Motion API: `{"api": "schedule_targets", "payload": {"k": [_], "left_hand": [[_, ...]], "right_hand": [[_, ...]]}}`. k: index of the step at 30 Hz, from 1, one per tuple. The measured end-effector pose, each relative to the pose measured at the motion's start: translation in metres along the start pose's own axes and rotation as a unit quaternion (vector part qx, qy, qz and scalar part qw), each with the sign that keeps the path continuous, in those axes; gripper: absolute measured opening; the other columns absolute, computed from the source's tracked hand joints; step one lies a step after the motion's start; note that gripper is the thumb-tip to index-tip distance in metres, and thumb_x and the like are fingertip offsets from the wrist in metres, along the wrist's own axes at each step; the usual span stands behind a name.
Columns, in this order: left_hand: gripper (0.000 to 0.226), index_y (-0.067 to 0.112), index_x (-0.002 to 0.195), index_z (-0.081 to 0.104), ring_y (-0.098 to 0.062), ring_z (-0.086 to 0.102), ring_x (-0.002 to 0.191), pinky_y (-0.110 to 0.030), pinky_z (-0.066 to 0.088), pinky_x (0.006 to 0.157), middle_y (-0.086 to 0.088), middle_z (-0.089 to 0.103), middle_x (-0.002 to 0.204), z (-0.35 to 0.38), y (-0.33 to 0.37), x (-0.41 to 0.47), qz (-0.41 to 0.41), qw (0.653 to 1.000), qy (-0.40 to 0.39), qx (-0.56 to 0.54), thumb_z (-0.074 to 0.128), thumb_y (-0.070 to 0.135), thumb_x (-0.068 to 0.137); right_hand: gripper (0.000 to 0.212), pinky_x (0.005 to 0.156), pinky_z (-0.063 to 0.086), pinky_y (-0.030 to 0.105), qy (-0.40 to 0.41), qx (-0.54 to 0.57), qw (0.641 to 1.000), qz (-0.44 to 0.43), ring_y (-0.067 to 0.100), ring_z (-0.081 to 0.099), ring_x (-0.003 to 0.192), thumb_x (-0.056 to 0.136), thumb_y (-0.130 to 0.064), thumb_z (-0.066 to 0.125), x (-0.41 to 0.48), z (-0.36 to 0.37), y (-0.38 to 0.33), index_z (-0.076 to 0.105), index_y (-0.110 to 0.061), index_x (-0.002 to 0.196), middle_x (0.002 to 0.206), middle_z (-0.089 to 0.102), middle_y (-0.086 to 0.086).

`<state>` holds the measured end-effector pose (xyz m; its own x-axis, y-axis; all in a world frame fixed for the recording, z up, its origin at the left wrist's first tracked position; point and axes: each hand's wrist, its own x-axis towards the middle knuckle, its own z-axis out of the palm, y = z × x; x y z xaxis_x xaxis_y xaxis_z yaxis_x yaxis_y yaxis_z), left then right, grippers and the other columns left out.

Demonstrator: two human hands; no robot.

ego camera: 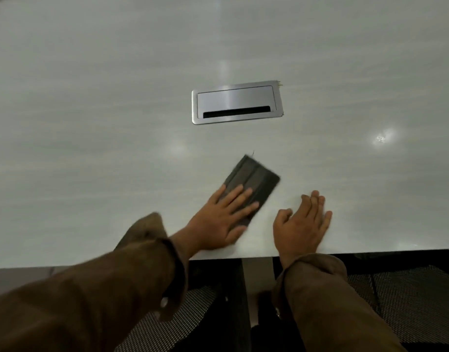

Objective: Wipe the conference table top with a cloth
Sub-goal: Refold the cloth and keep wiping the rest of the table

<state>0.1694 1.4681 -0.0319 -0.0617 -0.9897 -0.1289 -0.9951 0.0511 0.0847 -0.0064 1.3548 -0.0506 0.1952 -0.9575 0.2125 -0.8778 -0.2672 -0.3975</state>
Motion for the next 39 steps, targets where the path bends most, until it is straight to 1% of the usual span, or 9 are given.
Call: {"api": "schedule_targets", "payload": {"k": [4, 7, 11, 14, 20, 24, 28, 34, 39], "left_hand": [[0.064, 0.027, 0.156, 0.022, -0.025, 0.010, 0.152, -0.054, 0.021, 0.118, -0.007, 0.016, 0.164, 0.007, -0.021, -0.096, -0.047, 0.999, 0.000, 0.022, 0.037, 0.051, 0.099], [0.062, 0.029, 0.155, 0.023, -0.024, 0.013, 0.152, -0.055, 0.024, 0.116, -0.004, 0.017, 0.164, 0.008, -0.023, -0.089, -0.205, 0.978, 0.014, -0.035, 0.032, 0.052, 0.098], [0.065, 0.031, 0.156, 0.011, -0.023, 0.001, 0.152, -0.050, 0.003, 0.121, -0.003, 0.004, 0.165, 0.003, 0.003, -0.016, -0.377, 0.923, 0.030, -0.070, 0.017, 0.056, 0.096], [0.064, 0.032, 0.155, 0.002, -0.023, -0.007, 0.152, -0.050, -0.002, 0.122, -0.001, -0.006, 0.164, 0.001, 0.024, -0.002, -0.328, 0.943, 0.002, -0.058, 0.014, 0.056, 0.097], [0.067, 0.028, 0.157, 0.016, -0.024, 0.008, 0.152, -0.048, 0.015, 0.121, -0.006, 0.011, 0.165, 0.006, 0.008, -0.111, -0.100, 0.994, -0.027, 0.031, 0.034, 0.056, 0.099], [0.065, 0.031, 0.156, 0.015, -0.022, 0.010, 0.152, -0.051, 0.025, 0.116, -0.003, 0.012, 0.165, 0.004, -0.023, -0.121, -0.212, 0.977, -0.029, 0.004, 0.024, 0.060, 0.098], [0.068, 0.032, 0.156, 0.005, -0.023, -0.002, 0.152, -0.049, 0.002, 0.122, -0.002, 0.000, 0.165, 0.004, -0.013, -0.039, -0.434, 0.898, 0.025, -0.062, 0.014, 0.061, 0.095], [0.065, 0.025, 0.156, 0.020, -0.026, 0.008, 0.152, -0.054, 0.018, 0.119, -0.007, 0.012, 0.164, 0.010, -0.004, -0.084, -0.180, 0.984, -0.002, 0.005, 0.034, 0.052, 0.099], [0.064, 0.024, 0.153, 0.028, -0.026, 0.016, 0.151, -0.054, 0.027, 0.115, -0.008, 0.021, 0.162, 0.008, -0.070, -0.119, -0.187, 0.982, 0.002, 0.004, 0.039, 0.048, 0.096]], "right_hand": [[0.051, 0.120, 0.021, 0.054, 0.000, -0.002, 1.000, 0.003, 0.032, 0.035, 0.145, 0.084, -0.019, 0.045, -0.001, -0.001, 0.002, 0.052, -0.001, 0.131, 0.150, 0.046, 0.018], [0.050, 0.121, 0.019, 0.053, -0.001, 0.003, 1.000, 0.004, 0.031, 0.035, 0.145, 0.084, -0.018, 0.046, -0.001, 0.000, 0.001, 0.052, -0.001, 0.131, 0.150, 0.046, 0.018], [0.050, 0.122, 0.017, 0.053, -0.016, -0.004, 1.000, 0.003, 0.031, 0.032, 0.146, 0.084, -0.018, 0.047, -0.001, 0.001, 0.003, 0.051, -0.001, 0.131, 0.151, 0.044, 0.018], [0.050, 0.121, 0.018, 0.054, -0.025, -0.021, 0.999, -0.002, 0.033, 0.032, 0.146, 0.085, -0.018, 0.045, -0.001, 0.002, 0.004, 0.050, -0.001, 0.131, 0.152, 0.043, 0.019], [0.048, 0.119, 0.019, 0.058, -0.065, 0.003, 0.998, -0.009, 0.038, 0.031, 0.145, 0.084, -0.016, 0.043, -0.008, 0.002, -0.019, 0.051, 0.000, 0.129, 0.151, 0.041, 0.024], [0.049, 0.121, 0.017, 0.054, -0.086, 0.028, 0.995, -0.029, 0.036, 0.031, 0.146, 0.084, -0.019, 0.040, -0.029, 0.005, -0.050, 0.053, -0.002, 0.129, 0.152, 0.041, 0.022], [0.047, 0.121, 0.016, 0.055, -0.096, 0.022, 0.995, -0.032, 0.035, 0.028, 0.148, 0.085, -0.016, 0.046, -0.039, 0.009, -0.062, 0.052, -0.003, 0.129, 0.153, 0.039, 0.021], [0.048, 0.120, 0.018, 0.058, -0.089, -0.011, 0.995, -0.048, 0.036, 0.027, 0.148, 0.086, -0.016, 0.047, -0.041, 0.013, -0.063, 0.051, -0.002, 0.131, 0.154, 0.038, 0.021], [0.046, 0.119, 0.020, 0.058, -0.072, -0.025, 0.996, -0.047, 0.036, 0.028, 0.148, 0.088, -0.016, 0.043, -0.042, 0.016, -0.065, 0.053, -0.001, 0.130, 0.153, 0.040, 0.023]]}}
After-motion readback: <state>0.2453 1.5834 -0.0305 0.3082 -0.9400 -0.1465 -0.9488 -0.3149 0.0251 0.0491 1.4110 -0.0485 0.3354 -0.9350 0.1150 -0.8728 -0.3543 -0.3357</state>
